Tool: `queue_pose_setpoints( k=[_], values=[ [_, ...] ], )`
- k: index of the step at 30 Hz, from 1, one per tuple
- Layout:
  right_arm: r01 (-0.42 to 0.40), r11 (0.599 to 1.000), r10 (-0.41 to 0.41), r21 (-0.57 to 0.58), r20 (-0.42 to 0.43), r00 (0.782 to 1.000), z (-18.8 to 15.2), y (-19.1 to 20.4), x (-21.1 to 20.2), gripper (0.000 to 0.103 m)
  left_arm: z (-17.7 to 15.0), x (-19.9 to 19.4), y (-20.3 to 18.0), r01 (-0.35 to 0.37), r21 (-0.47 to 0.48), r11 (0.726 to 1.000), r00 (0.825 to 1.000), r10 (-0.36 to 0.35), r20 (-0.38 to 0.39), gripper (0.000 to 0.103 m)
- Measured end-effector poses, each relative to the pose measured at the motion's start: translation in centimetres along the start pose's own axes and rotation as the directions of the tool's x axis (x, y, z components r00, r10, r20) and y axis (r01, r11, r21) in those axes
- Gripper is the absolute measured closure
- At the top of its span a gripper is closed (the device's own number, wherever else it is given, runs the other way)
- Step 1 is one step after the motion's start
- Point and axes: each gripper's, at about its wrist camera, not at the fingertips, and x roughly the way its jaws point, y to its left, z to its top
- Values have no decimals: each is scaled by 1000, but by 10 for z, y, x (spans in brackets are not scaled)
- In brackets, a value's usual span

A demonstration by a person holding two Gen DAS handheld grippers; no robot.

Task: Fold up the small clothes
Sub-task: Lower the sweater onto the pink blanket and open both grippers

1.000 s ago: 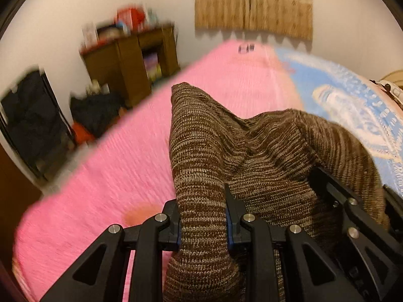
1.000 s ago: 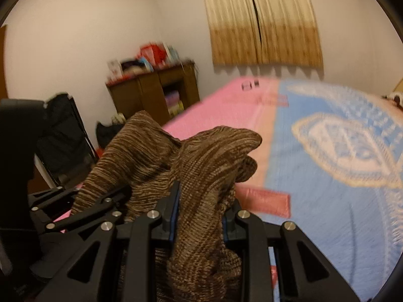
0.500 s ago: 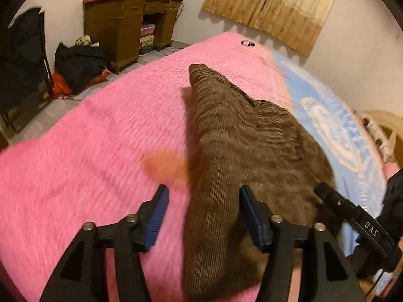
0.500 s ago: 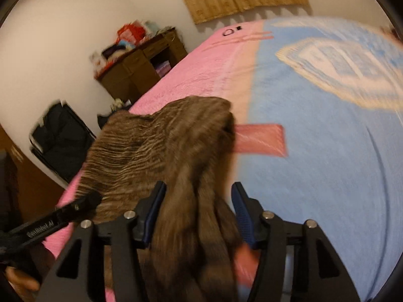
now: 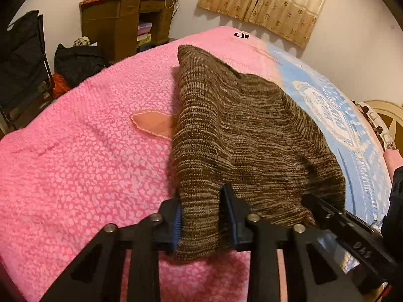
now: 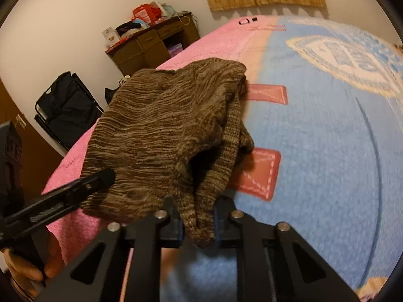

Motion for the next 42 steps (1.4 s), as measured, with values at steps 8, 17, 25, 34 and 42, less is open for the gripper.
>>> queue_pose_setpoints(
  k=[8,17,25,34,42],
  values=[
    [-94,988,95,124,-6,995,-7,-19,-20,88,-10,-6,1,-83,37,996,996,83,-19,80],
    [10,998,-9,68,-6,1000,-10,-13,-10,84,-21,-12,7,-182,65,981,983,181,27,50],
    [147,989,-148,15,156,977,-17,3,-62,74,-28,-32,-2,-242,86,966,968,235,91,50],
    [177,984,-177,22,231,957,-29,21,-85,24,-43,-59,-16,-225,51,973,962,214,170,32],
    [225,974,-227,36,229,947,-44,25,-94,18,-63,-65,-37,-198,135,971,974,179,140,29]
  ],
)
